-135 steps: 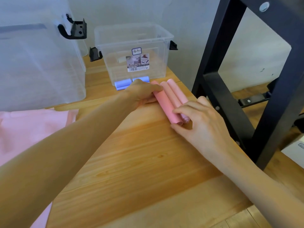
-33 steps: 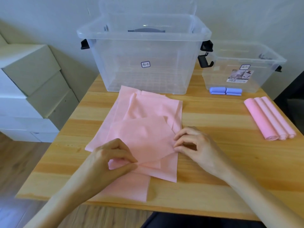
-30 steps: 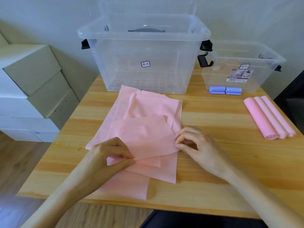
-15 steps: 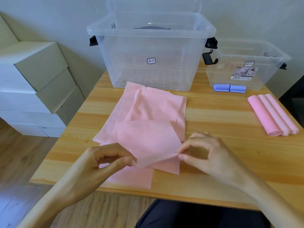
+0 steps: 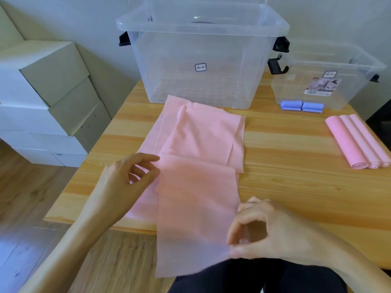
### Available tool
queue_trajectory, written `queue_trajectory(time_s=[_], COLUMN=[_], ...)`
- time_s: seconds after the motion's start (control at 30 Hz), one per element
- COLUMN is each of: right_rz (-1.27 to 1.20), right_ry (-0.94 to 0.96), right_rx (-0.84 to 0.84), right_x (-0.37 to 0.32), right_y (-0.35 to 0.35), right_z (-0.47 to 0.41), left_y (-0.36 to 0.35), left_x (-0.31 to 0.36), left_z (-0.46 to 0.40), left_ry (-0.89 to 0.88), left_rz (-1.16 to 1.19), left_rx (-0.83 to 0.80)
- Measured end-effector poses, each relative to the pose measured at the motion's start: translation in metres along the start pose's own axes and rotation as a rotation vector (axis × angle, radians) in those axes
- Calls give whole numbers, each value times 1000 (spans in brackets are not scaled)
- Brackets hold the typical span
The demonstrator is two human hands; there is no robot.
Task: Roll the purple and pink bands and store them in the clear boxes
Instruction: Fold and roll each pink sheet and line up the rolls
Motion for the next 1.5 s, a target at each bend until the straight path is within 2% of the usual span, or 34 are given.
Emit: queue_trajectory(time_s=[0.07,0.13,0.2,0.27,0.37,0.63,0.8,0.87,1.03,1.17,1.33,1.5], right_rz=[-118,-122,48,254,362,225,174,178,216,204,-141,-641], right_ry=[-34,-31,-88,-158,-206,-116,-123,-140,-164,-168,-234,-236], right_rx=[54,301,557,653,595,523,545,565,581,611,619,709], right_x=[-4,3,15,31,44,34,31,33,34,28,22,15], right_y=[1,8,19,26,25,9,5,7,8,9,9,10], right_z=[-3,-8,-14,-23,-36,-33,-31,-29,-27,-29,-30,-35], left_y=[-1,-2,-3,-5,-8,-7,-11,-10,-6,-2,0,4], left_x=[3,7,11,15,18,18,20,22,30,32,33,36], left_z=[-11,-19,-24,-26,-26,-18,-18,-16,-9,-7,-3,2], left_ry=[20,47,73,89,94,231,292,287,220,125,-27,-106], left_rz=[-52,-100,-125,-160,-136,211,170,175,335,495,569,564], left_rx=[28,38,29,7,-32,-191,-225,-267,-514,-575,-589,-688])
Point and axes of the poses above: each hand's wrist, its own z-axis away from the middle knuckle, its own y-axis out of the back of the hand, x = y × z, the point moved 2 cm from there along -z, towards the middle knuckle, and after that the axes turned 10 degrees about y, right-handed, at the moved point
